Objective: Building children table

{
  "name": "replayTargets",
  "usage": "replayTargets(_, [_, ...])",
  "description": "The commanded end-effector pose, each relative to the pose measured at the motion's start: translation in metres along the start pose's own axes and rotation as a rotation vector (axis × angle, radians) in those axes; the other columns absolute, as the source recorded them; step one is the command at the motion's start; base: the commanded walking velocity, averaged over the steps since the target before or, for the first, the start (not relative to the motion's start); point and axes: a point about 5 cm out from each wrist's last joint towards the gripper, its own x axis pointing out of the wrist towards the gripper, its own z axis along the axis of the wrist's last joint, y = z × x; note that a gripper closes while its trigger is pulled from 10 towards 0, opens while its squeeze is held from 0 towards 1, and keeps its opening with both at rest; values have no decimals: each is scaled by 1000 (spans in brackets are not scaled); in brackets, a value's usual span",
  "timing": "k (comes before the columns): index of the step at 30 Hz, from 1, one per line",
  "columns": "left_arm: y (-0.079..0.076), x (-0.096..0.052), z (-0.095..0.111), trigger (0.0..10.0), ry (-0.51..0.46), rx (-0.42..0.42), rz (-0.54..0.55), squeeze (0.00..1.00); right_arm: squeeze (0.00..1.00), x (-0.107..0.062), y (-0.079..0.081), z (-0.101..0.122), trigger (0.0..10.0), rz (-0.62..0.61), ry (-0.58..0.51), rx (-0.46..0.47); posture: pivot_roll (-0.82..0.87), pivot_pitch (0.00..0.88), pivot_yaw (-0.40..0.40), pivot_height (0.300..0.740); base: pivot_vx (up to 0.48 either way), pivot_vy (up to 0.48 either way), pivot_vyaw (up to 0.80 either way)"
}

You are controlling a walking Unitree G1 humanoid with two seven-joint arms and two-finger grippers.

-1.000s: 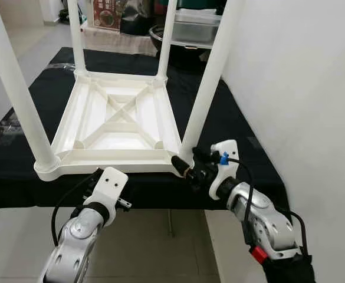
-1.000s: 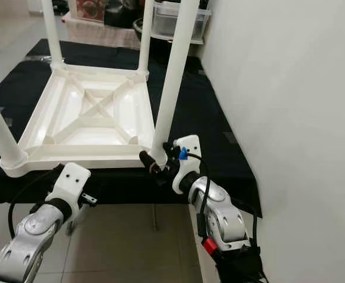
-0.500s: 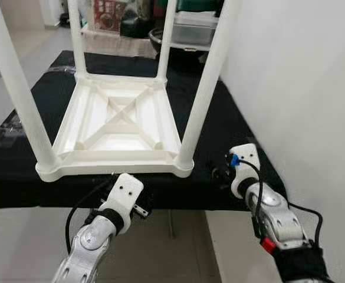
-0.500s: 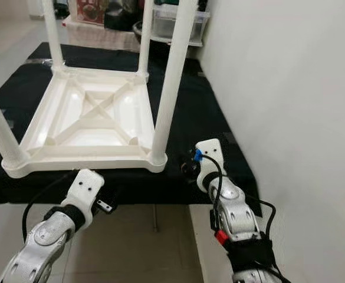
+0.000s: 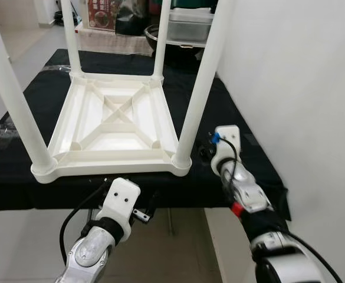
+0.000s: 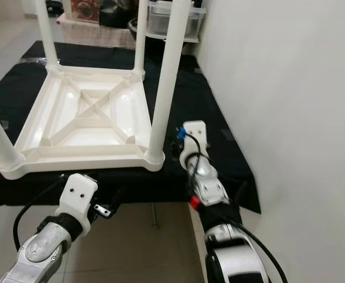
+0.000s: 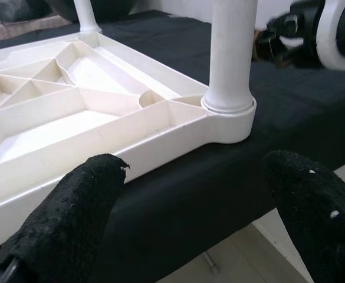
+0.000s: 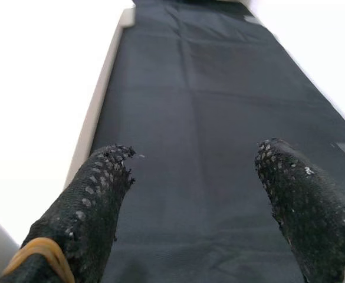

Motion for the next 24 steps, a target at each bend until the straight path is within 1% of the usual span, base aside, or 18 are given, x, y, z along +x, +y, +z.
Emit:
replayTargets(1, [-4,-2,-1,10000,14,-26,-16,0,0,0,-6,-5,10000,-38,13,-12,153,151,-122,740,0,0,0])
replayTargets(2, [-4,-2,-1,10000,14,-26,-16,0,0,0,-6,-5,10000,-38,13,-12,153,151,-122,740,0,0,0])
replayTargets(4, [-4,-3,6,10000,1,-33,-8,0,0,3,-4,-4,10000,-29,14,-36,147,184,-125,740,0,0,0])
replayTargets(6, [-5,-3,9,10000,-5,-33,-7,0,0,4,-3,-3,10000,-24,15,-45,147,184,-125,740,0,0,0])
replayTargets(8, [-6,-4,18,10000,-27,-39,-2,0,0,5,-3,-5,10000,-12,26,-64,145,218,-134,740,0,0,0])
replayTargets(12, [-7,-5,20,10000,-32,-40,-1,0,0,5,-2,-7,10000,-6,34,-75,143,220,-134,740,0,0,0])
replayTargets(14, [-8,-6,24,10000,-39,-46,4,0,0,4,5,-15,10000,35,80,-95,127,238,-133,740,0,0,0])
replayTargets(15, [-8,-6,24,10000,-39,-46,4,0,0,4,5,-15,10000,35,80,-95,127,238,-133,740,0,0,0])
replayTargets(17, [-8,-7,27,10000,-41,-58,11,0,0,4,19,-15,10000,95,88,-62,125,246,-138,740,0,0,0])
replayTargets(19, [-8,-7,27,10000,-41,-58,11,0,0,4,19,-15,10000,95,88,-62,125,246,-138,740,0,0,0])
replayTargets(20, [-7,-7,28,10000,-43,-64,18,0,0,4,29,-10,10000,132,81,-19,116,258,-137,740,0,0,0])
replayTargets(21, [-7,-7,28,10000,-43,-64,18,0,0,4,29,-10,10000,132,81,-19,116,258,-137,740,0,0,0])
replayTargets(23, [0,-6,33,10000,-68,-77,61,0,0,1,62,11,10000,252,28,62,97,261,-148,740,0,0,0])
replayTargets(24, [0,-6,33,10000,-68,-77,61,0,0,1,62,11,10000,252,28,62,97,261,-148,740,0,0,0])
